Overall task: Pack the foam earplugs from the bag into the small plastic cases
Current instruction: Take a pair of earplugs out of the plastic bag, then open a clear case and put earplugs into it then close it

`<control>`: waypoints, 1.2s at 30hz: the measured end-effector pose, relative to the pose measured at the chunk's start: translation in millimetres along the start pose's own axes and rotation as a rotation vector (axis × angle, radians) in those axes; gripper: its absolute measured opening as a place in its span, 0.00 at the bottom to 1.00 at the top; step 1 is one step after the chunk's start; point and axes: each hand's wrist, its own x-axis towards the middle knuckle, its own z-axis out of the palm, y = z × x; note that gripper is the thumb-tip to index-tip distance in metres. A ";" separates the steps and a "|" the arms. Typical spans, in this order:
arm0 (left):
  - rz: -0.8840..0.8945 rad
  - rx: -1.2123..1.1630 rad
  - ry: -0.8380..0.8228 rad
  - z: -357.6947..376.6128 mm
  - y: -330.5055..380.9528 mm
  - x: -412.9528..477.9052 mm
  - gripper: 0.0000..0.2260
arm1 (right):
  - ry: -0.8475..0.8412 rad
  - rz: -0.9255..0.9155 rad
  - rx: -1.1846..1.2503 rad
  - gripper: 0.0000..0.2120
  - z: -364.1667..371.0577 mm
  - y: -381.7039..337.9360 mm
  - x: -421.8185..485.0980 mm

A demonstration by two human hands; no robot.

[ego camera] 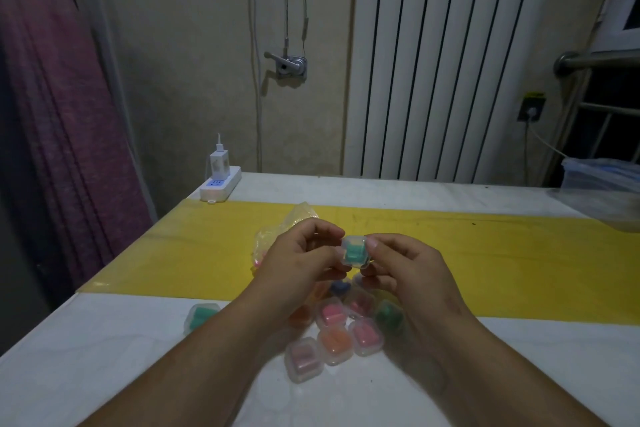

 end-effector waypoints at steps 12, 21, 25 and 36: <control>0.028 0.090 0.030 -0.3 -0.9 -0.8 0.04 | 0.087 0.027 -0.058 0.03 -1.8 -1.1 2.9; 0.052 0.194 0.158 -5.3 -3.6 3.7 0.05 | 0.170 0.010 -0.285 0.01 -19.5 -14.5 8.9; 0.082 0.227 0.207 -8.4 -3.5 4.8 0.06 | 0.117 0.060 -0.575 0.01 -30.3 -21.7 10.0; 0.180 1.001 0.507 -25.1 -5.9 13.4 0.13 | 0.042 0.258 -0.793 0.06 -35.9 -6.6 14.1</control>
